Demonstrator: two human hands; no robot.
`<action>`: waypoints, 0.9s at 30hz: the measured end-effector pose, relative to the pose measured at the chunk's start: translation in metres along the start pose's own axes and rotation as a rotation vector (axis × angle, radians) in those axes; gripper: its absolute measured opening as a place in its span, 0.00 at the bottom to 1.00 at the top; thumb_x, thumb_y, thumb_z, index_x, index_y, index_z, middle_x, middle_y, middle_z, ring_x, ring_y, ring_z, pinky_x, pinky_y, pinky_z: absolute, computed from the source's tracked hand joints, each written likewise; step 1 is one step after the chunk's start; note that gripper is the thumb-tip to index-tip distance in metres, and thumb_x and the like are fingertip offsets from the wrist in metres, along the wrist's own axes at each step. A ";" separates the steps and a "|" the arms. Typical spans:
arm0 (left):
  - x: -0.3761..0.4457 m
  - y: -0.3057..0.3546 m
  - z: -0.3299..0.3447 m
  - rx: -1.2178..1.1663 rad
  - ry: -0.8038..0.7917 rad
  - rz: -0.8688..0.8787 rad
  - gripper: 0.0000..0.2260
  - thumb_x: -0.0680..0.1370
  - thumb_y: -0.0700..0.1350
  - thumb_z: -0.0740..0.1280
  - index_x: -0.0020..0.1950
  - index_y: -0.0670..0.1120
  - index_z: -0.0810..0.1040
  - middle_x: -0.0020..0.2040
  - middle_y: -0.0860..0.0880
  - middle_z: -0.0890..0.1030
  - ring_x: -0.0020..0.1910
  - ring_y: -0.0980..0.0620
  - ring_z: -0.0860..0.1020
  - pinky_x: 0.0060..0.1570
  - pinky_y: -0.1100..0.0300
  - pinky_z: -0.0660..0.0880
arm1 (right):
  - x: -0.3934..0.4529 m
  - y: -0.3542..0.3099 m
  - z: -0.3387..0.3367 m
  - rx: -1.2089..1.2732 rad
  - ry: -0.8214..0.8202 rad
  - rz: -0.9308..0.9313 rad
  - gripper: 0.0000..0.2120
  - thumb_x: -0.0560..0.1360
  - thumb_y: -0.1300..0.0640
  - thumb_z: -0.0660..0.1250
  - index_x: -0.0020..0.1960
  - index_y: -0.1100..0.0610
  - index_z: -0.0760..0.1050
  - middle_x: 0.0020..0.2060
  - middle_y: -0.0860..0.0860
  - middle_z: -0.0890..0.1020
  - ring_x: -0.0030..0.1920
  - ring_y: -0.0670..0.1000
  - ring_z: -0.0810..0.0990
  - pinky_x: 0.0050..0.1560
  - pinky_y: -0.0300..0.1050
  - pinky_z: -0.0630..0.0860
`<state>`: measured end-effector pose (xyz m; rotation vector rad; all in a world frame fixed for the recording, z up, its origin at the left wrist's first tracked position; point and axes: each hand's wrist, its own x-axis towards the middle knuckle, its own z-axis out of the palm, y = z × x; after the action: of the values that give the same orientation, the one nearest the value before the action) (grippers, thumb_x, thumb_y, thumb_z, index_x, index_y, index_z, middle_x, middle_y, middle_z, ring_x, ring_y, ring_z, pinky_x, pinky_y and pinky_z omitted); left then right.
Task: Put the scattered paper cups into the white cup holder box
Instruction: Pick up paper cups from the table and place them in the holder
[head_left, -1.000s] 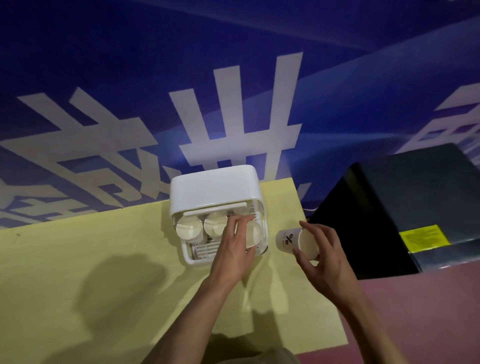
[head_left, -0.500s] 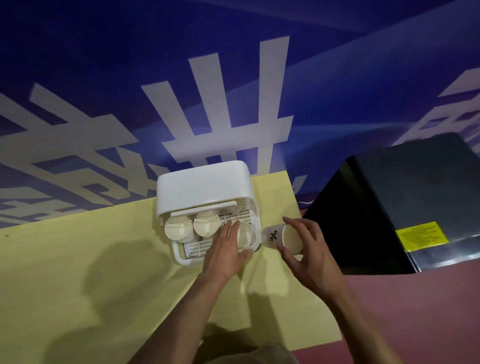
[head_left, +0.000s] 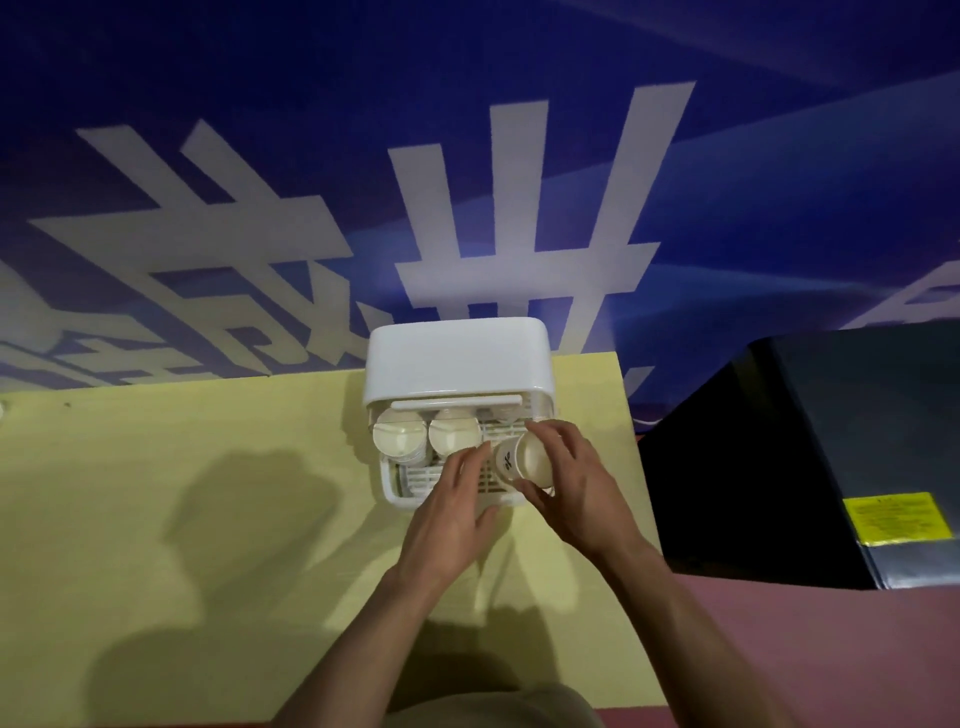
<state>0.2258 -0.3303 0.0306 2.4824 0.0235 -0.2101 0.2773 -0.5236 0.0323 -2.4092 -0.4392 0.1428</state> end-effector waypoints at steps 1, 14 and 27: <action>-0.006 -0.003 -0.005 -0.016 0.008 0.000 0.33 0.80 0.47 0.69 0.80 0.55 0.57 0.75 0.57 0.63 0.69 0.56 0.72 0.60 0.57 0.77 | 0.004 -0.001 0.006 -0.065 -0.011 0.011 0.33 0.76 0.44 0.73 0.77 0.48 0.65 0.73 0.47 0.70 0.67 0.54 0.75 0.49 0.56 0.83; -0.060 -0.057 -0.050 -0.138 0.075 -0.122 0.30 0.79 0.50 0.70 0.77 0.60 0.60 0.69 0.58 0.66 0.63 0.56 0.76 0.49 0.51 0.81 | 0.013 -0.017 0.042 -0.282 -0.070 0.040 0.35 0.72 0.44 0.78 0.74 0.53 0.71 0.71 0.54 0.75 0.67 0.60 0.74 0.63 0.57 0.78; -0.119 -0.235 -0.145 -0.342 0.186 -0.324 0.25 0.79 0.49 0.70 0.75 0.55 0.67 0.68 0.58 0.70 0.58 0.60 0.78 0.56 0.61 0.79 | 0.021 -0.239 0.175 -0.104 -0.054 -0.233 0.25 0.80 0.46 0.70 0.73 0.52 0.71 0.64 0.51 0.76 0.62 0.55 0.74 0.56 0.50 0.79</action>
<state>0.1135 -0.0512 0.0216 2.1360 0.5006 -0.0997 0.1940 -0.2389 0.0521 -2.4380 -0.7647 0.0837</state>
